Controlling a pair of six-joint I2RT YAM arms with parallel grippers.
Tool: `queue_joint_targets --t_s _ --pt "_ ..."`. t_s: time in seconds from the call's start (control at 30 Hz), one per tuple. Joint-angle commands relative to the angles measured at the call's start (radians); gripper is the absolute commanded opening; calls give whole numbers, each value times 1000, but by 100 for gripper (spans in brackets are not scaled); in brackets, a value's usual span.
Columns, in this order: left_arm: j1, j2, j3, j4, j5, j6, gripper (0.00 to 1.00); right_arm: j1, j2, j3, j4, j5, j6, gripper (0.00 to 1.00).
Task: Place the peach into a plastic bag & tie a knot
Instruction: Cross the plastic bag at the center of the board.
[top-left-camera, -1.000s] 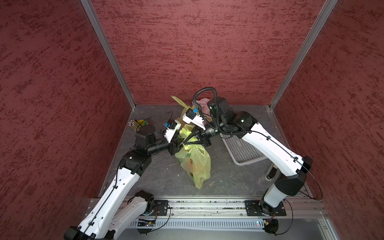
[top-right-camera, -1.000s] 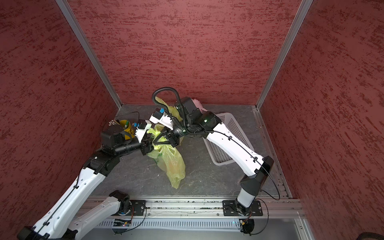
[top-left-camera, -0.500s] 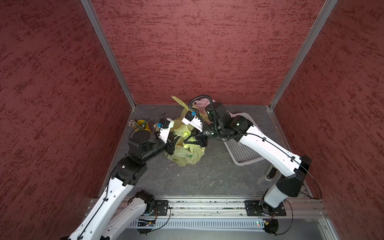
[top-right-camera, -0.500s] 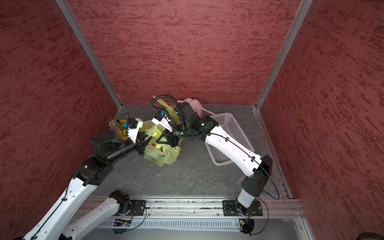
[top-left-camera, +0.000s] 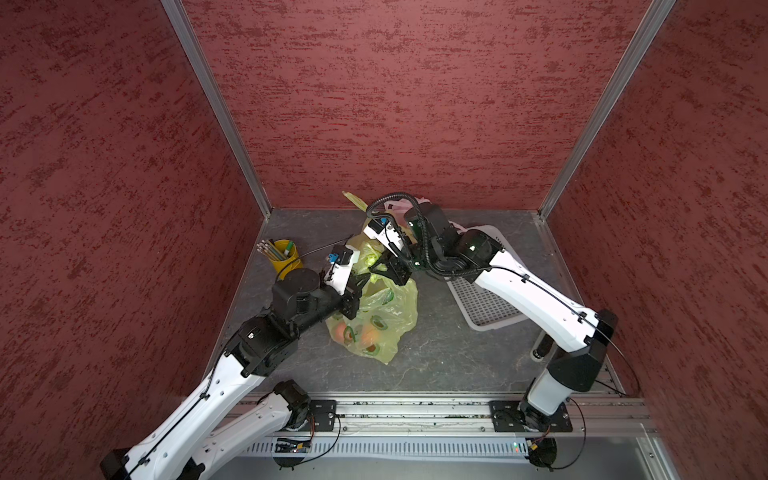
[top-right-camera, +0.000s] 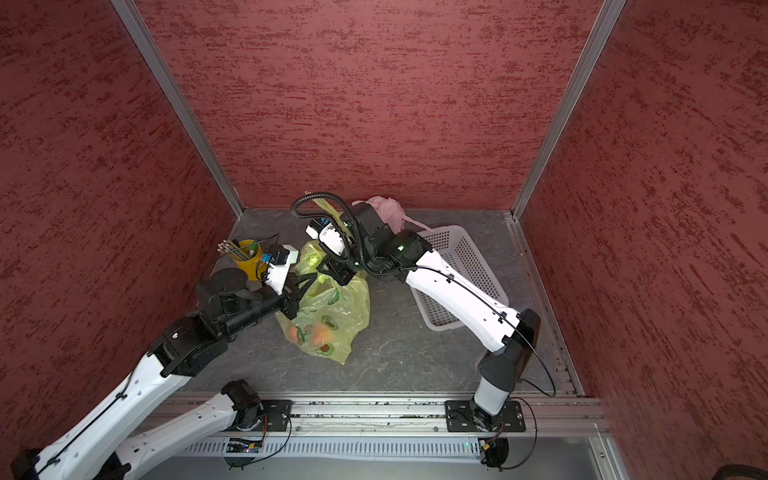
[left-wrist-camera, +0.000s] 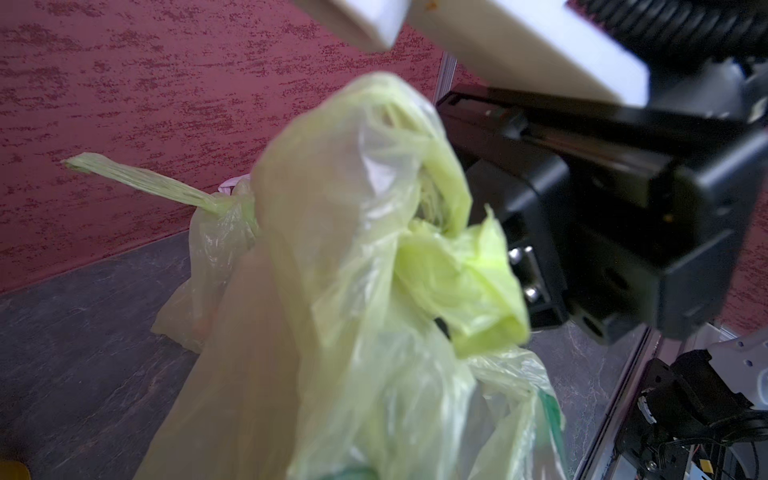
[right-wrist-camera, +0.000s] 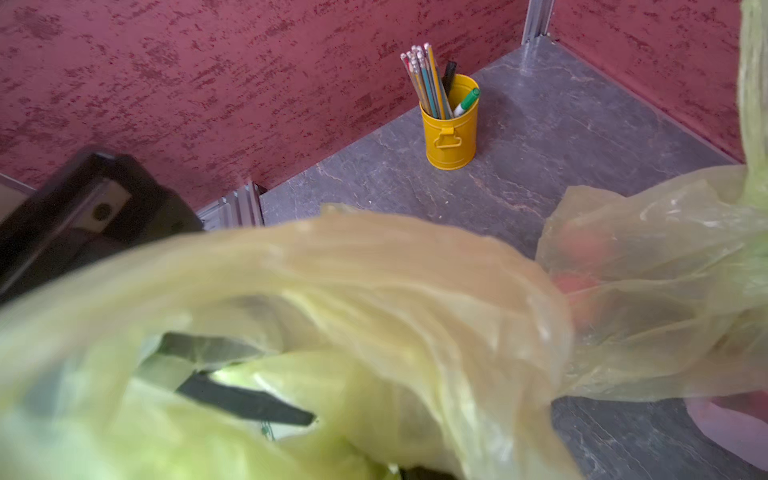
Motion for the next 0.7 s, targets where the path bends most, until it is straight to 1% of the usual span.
queue_joint_targets --t_s 0.0,0.07,0.17,0.23,0.33,0.47,0.67 --pt "-58 -22 13 66 -59 -16 0 -23 43 25 -57 187 23 16" --pt "-71 -17 12 70 -78 -10 0 -22 53 30 -66 201 21 16" --pt "-73 -19 23 59 -101 -9 0 -22 59 34 -75 257 23 16" --pt "-73 -24 24 58 -105 -11 0 -22 55 29 -69 278 26 14" --pt "-73 -25 26 52 -81 -25 0 -22 39 12 -33 294 37 9" --pt "-73 -24 27 49 -56 -56 0 -22 36 10 -3 360 63 1" --pt "-77 -25 -3 102 4 -153 0 -15 34 20 72 466 105 0"
